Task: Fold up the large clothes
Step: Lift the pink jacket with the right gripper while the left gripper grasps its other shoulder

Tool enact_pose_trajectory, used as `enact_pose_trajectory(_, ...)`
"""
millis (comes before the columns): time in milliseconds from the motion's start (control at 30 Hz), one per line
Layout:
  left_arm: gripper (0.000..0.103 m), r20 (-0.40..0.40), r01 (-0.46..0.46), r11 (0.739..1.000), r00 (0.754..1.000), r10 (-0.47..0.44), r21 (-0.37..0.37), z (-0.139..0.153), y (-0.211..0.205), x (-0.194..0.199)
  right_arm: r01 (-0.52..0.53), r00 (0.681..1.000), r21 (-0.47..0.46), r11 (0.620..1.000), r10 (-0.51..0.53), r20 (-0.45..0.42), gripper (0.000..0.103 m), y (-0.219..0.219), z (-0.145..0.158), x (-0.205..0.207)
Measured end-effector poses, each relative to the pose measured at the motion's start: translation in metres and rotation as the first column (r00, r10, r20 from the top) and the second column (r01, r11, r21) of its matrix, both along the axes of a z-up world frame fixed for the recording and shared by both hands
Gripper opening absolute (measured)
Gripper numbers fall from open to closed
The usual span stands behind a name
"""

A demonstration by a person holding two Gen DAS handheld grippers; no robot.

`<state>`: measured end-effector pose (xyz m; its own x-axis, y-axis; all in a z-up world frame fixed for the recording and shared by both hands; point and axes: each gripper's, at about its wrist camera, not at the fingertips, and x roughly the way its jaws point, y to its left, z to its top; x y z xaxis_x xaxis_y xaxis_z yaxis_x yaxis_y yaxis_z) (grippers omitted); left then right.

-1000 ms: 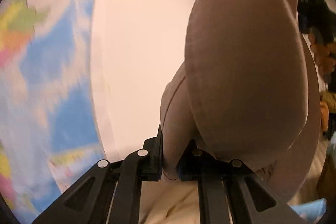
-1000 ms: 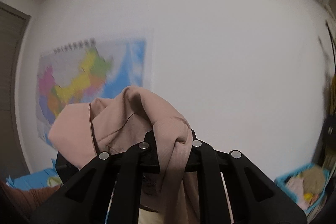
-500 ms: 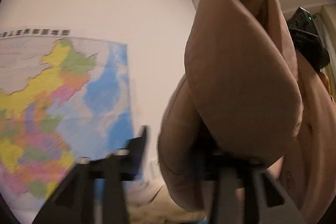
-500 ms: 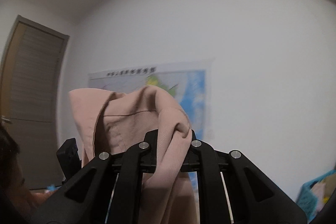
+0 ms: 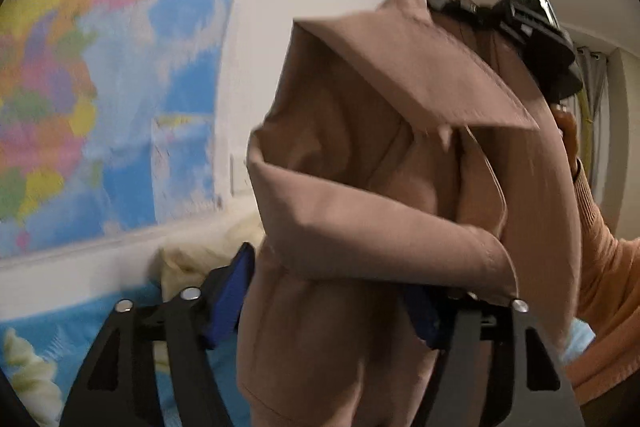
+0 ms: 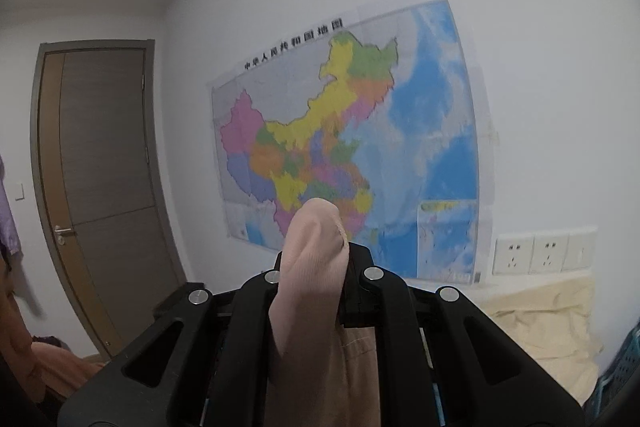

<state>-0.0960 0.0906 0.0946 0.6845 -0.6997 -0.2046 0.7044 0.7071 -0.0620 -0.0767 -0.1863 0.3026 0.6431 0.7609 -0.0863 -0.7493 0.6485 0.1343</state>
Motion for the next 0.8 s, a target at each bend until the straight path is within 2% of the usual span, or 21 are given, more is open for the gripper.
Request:
enact_pose_trajectory(33,0.068,-0.015,0.018,1.0,1.0,-0.018,-0.005,-0.008,0.002,0.005,0.001,1.0,0.005,1.0,-0.001,-0.003,0.009,0.001,0.0,0.003)
enact_pose_trajectory(100,0.083,-0.074,0.051,0.998,0.996,-0.055,-0.045,-0.019,0.012,0.02,-0.005,1.0,0.021,1.0,0.005,-0.005,0.009,-0.007,-0.005,-0.001)
enact_pose_trajectory(200,0.085,-0.095,0.039,0.994,0.994,-0.049,-0.102,-0.033,0.035,0.033,-0.005,1.0,0.038,0.999,0.004,0.017,0.009,-0.017,-0.001,-0.007)
enact_pose_trajectory(267,0.094,-0.122,0.091,0.991,0.987,-0.103,-0.102,-0.044,0.044,0.04,-0.004,0.999,0.043,0.999,0.002,0.032,0.009,-0.024,0.0,-0.014)
enact_pose_trajectory(367,0.096,-0.166,0.16,0.985,0.972,-0.169,-0.063,-0.061,0.038,0.044,-0.01,0.999,0.032,0.999,0.009,0.031,0.009,-0.025,-0.003,-0.016)
enact_pose_trajectory(433,0.096,-0.18,0.194,0.981,0.965,-0.192,-0.01,-0.072,0.02,0.047,-0.012,1.0,0.022,1.0,0.012,0.027,0.009,-0.023,-0.004,-0.015)
enact_pose_trajectory(467,0.093,-0.19,0.204,0.979,0.961,-0.2,-0.003,-0.075,0.012,0.053,-0.016,1.0,0.013,1.0,0.016,0.025,0.009,-0.022,-0.004,-0.016)
enact_pose_trajectory(500,0.068,-0.2,0.201,0.98,0.96,-0.196,0.006,-0.078,0.003,0.058,-0.014,1.0,0.012,1.0,0.014,0.023,0.009,-0.02,-0.004,-0.016)
enact_pose_trajectory(533,0.048,-0.212,0.194,0.981,0.959,-0.187,0.011,-0.08,-0.003,0.063,-0.015,1.0,0.01,1.0,0.014,0.018,0.009,-0.019,-0.003,-0.016)
enact_pose_trajectory(567,0.012,-0.228,0.182,0.983,0.958,-0.175,0.007,-0.085,-0.004,0.057,-0.011,1.0,0.005,1.0,0.011,0.02,0.009,-0.017,-0.003,-0.016)
enact_pose_trajectory(600,0.007,-0.238,0.159,0.987,0.959,-0.155,-0.005,-0.083,-0.002,0.058,0.001,1.0,-0.004,1.0,-0.001,0.026,0.009,-0.017,-0.001,-0.02)
enact_pose_trajectory(667,0.006,-0.207,0.092,0.994,0.973,-0.102,-0.055,-0.067,0.013,0.048,0.019,0.999,-0.017,1.0,-0.018,0.043,0.009,-0.019,0.002,-0.025)
enact_pose_trajectory(733,0.006,-0.131,0.042,0.994,0.99,-0.055,-0.102,-0.04,0.035,0.026,0.04,0.997,-0.015,0.999,-0.039,0.074,0.009,-0.027,0.011,-0.04)
enact_pose_trajectory(800,0.006,-0.026,-0.021,0.991,0.999,0.018,-0.129,0.0,0.06,-0.007,0.069,0.991,-0.007,0.998,-0.068,0.116,0.009,-0.037,0.021,-0.059)
